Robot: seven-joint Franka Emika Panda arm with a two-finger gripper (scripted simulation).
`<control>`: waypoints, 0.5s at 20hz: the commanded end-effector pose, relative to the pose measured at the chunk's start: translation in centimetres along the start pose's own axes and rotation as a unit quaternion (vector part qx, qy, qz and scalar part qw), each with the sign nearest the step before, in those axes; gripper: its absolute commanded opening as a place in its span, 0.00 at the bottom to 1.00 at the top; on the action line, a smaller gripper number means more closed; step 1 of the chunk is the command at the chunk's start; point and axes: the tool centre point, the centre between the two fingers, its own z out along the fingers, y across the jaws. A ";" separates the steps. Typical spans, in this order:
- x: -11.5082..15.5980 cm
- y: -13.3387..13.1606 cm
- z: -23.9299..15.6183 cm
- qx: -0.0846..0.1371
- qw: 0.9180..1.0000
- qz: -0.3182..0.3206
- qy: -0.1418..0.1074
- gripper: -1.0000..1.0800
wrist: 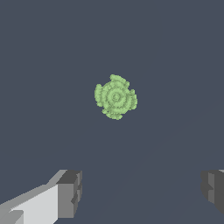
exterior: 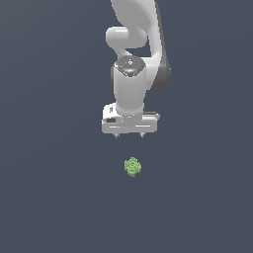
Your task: Pick up the object and move it to a goal position.
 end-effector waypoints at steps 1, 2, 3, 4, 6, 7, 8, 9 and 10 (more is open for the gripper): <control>0.0 0.0 0.0 0.000 1.000 0.000 0.000 0.96; 0.0 -0.1 0.0 0.000 1.000 -0.001 0.000 0.96; 0.1 -0.3 -0.1 0.001 1.000 -0.002 0.001 0.96; 0.2 -0.7 -0.1 0.001 1.000 -0.004 0.002 0.96; 0.5 -1.9 -0.4 0.004 1.000 -0.010 0.006 0.96; 0.6 -2.6 -0.6 0.005 1.000 -0.013 0.009 0.96; 0.7 -3.2 -0.8 0.007 1.000 -0.015 0.011 0.96; 0.8 -3.6 -0.9 0.008 1.000 -0.016 0.012 0.96; 0.8 -3.8 -1.0 0.008 1.000 -0.016 0.013 0.96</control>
